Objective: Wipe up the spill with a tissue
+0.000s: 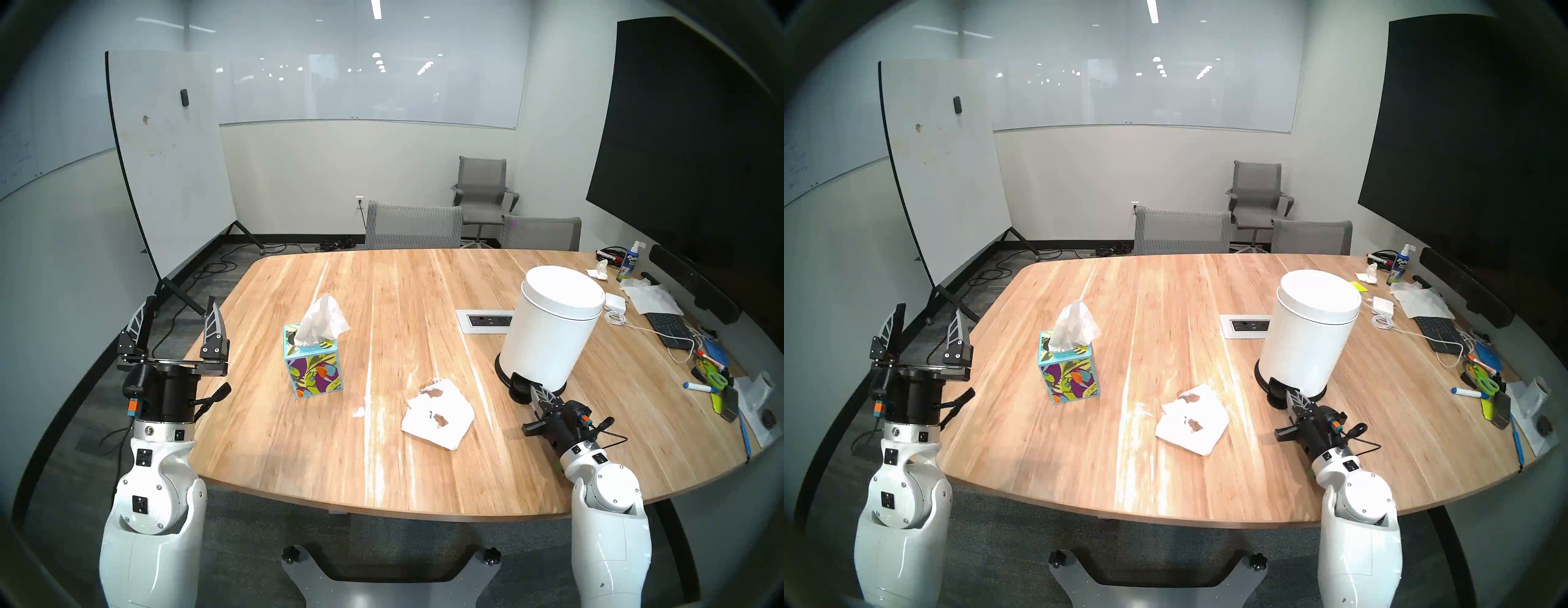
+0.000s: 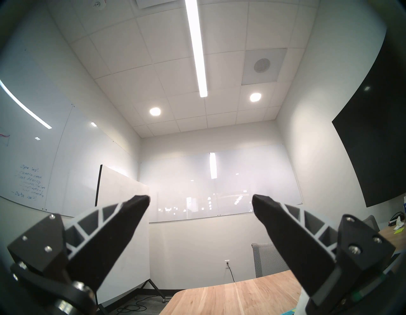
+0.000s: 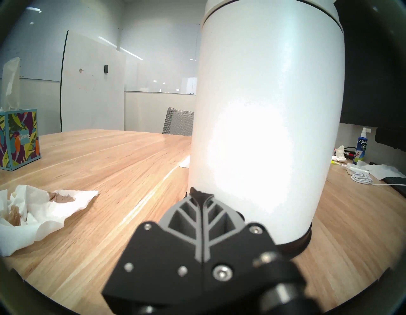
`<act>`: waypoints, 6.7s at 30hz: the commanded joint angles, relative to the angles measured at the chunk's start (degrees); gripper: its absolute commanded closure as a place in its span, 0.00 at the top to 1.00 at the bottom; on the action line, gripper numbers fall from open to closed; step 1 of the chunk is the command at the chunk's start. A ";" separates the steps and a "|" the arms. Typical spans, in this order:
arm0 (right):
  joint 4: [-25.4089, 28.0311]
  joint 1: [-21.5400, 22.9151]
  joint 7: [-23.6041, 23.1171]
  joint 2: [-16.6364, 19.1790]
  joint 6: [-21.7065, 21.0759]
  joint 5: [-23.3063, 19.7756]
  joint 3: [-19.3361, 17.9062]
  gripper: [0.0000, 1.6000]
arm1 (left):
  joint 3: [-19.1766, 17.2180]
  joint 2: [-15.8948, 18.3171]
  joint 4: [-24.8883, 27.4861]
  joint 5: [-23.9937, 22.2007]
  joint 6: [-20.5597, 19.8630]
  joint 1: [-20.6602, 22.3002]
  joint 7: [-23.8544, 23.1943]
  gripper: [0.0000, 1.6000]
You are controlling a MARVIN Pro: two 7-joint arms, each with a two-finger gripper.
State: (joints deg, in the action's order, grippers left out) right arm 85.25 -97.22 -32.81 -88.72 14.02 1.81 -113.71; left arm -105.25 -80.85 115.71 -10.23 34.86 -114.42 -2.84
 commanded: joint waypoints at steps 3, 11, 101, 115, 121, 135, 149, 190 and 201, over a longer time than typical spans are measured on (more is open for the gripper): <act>1.54 1.98 -0.04 1.32 -2.07 0.20 -0.10 0.00 | -0.10 -0.13 1.21 0.04 0.43 -0.12 0.07 1.00; 2.30 2.32 -1.01 3.10 -7.40 0.93 0.32 0.00 | -0.10 -0.13 1.21 0.04 0.43 -0.12 0.07 1.00; -1.61 8.25 -9.04 9.65 -24.39 6.88 0.38 0.00 | -0.09 -0.13 1.19 0.03 0.43 -0.11 0.06 1.00; -12.33 10.84 -9.47 10.13 -23.01 10.52 3.16 0.00 | -0.08 -0.08 1.09 0.01 0.42 -0.03 0.04 1.00; -14.56 11.61 -8.81 9.83 -22.22 11.02 4.20 0.00 | -0.08 -0.07 1.04 0.00 0.41 0.01 0.03 1.00; -16.40 12.08 -9.07 11.25 -20.87 11.14 5.44 0.00 | -0.08 -0.07 1.03 0.00 0.42 0.01 0.02 1.00; -18.32 13.09 -9.43 12.04 -19.79 10.79 6.63 0.00 | -0.08 -0.07 1.05 0.00 0.42 0.00 0.02 1.00; -20.80 13.12 -9.69 12.90 -17.64 9.34 7.38 0.00 | -0.07 -0.06 1.01 -0.01 0.41 0.03 0.01 1.00; -21.27 13.31 -9.83 13.05 -17.14 8.93 7.46 0.00 | 3.20 -1.16 3.36 0.75 1.55 -0.70 -0.71 1.00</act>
State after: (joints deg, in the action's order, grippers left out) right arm 69.15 -81.33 -43.65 -75.47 -0.61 8.20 -107.61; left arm -104.69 -80.87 115.80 -10.15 34.97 -114.44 -3.01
